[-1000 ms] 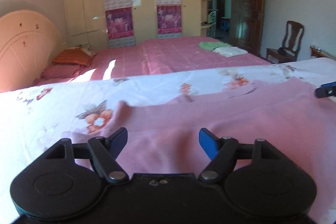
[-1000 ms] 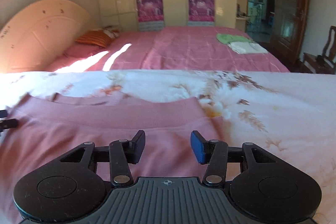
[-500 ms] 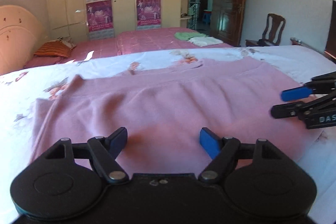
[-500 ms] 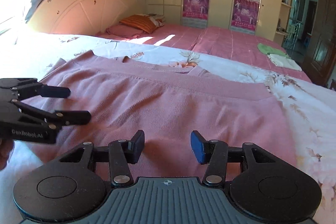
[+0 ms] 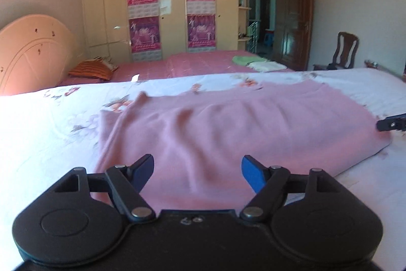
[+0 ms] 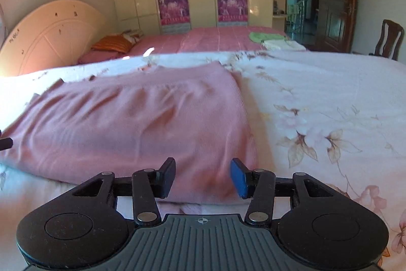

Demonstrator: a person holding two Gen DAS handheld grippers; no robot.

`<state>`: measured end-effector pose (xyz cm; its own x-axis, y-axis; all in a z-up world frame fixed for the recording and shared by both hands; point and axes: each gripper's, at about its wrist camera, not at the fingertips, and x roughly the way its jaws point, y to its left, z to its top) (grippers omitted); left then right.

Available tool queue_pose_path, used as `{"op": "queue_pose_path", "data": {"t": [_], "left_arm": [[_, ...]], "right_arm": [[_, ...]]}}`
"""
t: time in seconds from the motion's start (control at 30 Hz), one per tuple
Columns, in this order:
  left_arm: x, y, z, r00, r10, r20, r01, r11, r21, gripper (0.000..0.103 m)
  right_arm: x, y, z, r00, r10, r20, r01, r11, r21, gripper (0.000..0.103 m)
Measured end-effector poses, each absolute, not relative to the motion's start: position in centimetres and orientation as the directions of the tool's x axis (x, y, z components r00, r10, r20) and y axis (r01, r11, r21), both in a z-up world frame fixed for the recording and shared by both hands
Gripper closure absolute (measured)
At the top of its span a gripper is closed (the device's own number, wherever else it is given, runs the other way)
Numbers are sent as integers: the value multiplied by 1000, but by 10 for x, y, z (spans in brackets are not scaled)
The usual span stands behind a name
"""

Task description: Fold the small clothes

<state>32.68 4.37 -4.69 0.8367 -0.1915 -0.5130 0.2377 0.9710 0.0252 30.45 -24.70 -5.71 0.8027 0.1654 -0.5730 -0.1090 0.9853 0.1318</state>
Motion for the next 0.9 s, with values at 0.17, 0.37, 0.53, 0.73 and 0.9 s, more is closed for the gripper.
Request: {"op": "queue_pose_path", "data": {"t": [0.17, 0.37, 0.53, 0.73, 0.9], "left_arm": [[343, -14, -70, 796, -211, -567, 268, 963, 19, 26], [339, -2, -81, 762, -136, -633, 180, 984, 5, 27], [332, 33, -75, 766, -46, -641, 84, 996, 29, 27], [327, 50, -83, 764, -25, -645, 60, 998, 33, 25], [324, 36, -69, 775, -17, -632, 57, 998, 42, 27]], "right_arm": [[307, -199, -66, 769, 218, -601, -203, 975, 95, 54], [302, -185, -82, 736, 187, -651, -216, 976, 37, 54], [295, -217, -71, 809, 81, -582, -85, 996, 20, 54], [307, -234, -89, 752, 57, -657, -52, 998, 28, 54], [298, -227, -71, 784, 94, -613, -51, 995, 88, 54]]}}
